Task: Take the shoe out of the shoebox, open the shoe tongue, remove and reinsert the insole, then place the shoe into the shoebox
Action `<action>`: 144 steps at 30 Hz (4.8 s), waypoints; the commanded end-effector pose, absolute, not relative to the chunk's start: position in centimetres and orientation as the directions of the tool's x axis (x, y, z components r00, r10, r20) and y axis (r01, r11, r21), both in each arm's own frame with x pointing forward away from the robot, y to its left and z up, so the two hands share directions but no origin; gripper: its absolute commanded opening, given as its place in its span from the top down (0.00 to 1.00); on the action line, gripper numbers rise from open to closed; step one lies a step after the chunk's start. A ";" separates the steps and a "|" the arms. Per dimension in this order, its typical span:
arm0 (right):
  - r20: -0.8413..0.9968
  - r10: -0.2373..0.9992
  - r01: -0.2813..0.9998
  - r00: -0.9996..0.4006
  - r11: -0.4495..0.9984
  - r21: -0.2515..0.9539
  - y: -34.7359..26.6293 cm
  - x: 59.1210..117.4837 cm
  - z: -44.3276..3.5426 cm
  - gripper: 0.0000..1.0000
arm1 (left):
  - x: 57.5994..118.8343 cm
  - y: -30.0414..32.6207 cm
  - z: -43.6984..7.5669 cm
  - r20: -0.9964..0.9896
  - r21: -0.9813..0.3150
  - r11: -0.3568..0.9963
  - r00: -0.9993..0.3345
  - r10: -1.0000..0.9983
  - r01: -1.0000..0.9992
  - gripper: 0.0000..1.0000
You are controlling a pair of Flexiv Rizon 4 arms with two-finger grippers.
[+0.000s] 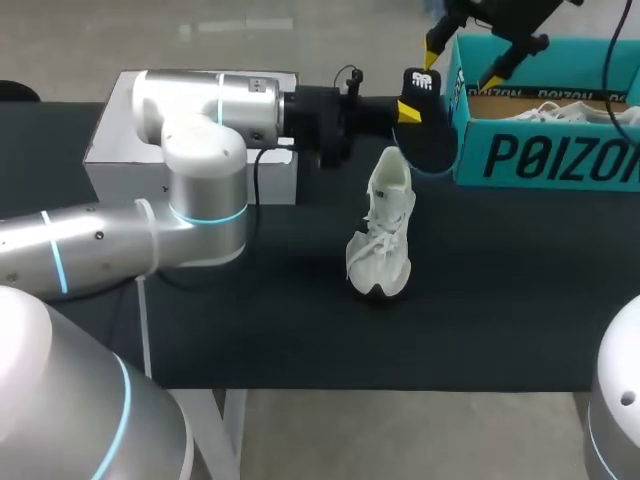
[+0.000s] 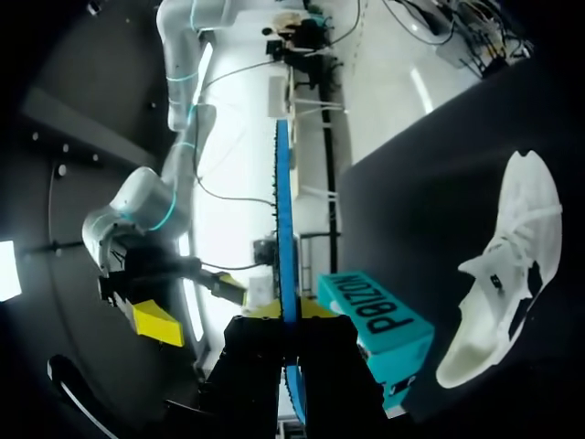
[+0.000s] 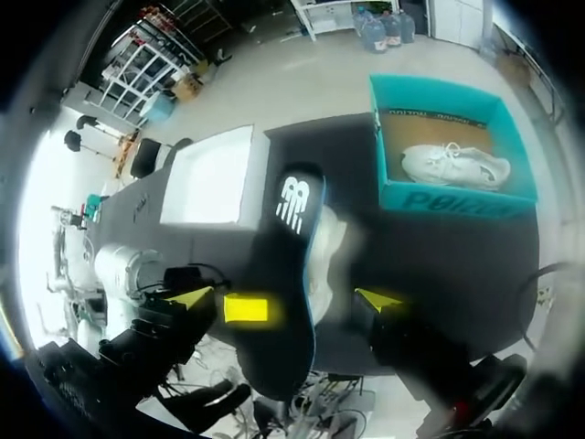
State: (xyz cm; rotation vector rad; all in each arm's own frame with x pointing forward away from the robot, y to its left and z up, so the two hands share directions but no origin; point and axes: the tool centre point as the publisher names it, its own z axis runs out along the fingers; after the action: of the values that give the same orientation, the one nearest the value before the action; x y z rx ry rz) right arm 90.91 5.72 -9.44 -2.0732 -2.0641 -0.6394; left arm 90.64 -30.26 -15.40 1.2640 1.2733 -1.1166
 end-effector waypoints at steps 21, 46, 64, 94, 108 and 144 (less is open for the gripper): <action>0.590 0.805 0.974 -0.064 -0.078 0.211 4.1 91.4 -8.3 0.00 | 91.3 -29.6 -16.1 -0.995 0.024 -0.004 0.024 0.092 1.000 1.00; 0.559 0.829 0.982 -0.031 -0.080 0.173 3.4 91.0 -8.6 0.00 | 92.7 -29.2 -16.5 -0.942 -0.316 -0.044 -0.308 0.132 0.948 1.00; 0.560 0.828 0.984 -0.016 -0.087 0.157 3.1 90.9 -8.6 0.00 | 95.6 -26.5 -16.1 -0.611 -0.699 -0.403 -0.786 -0.093 0.591 1.00; 0.582 0.813 0.984 -0.001 -0.103 0.146 2.6 90.6 -8.8 0.00 | 91.6 -27.4 -13.9 -0.705 -0.701 -0.156 -0.709 0.007 0.696 1.00; 0.588 0.809 0.984 0.005 -0.109 0.142 2.5 90.0 -8.9 0.00 | 93.9 -26.9 -14.1 -0.361 -0.907 -0.241 -0.932 0.019 0.346 1.00; 0.587 0.809 0.984 0.022 -0.121 0.129 2.4 90.2 -8.9 0.00 | 98.2 -28.4 -12.4 0.432 -0.902 0.027 -0.902 0.003 -0.432 1.00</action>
State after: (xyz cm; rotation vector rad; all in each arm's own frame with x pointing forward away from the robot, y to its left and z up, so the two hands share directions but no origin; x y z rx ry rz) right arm 89.81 2.20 -8.97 -1.9902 -1.8374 -0.7916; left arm 97.48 -27.54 -12.98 -0.2170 2.1088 -2.3408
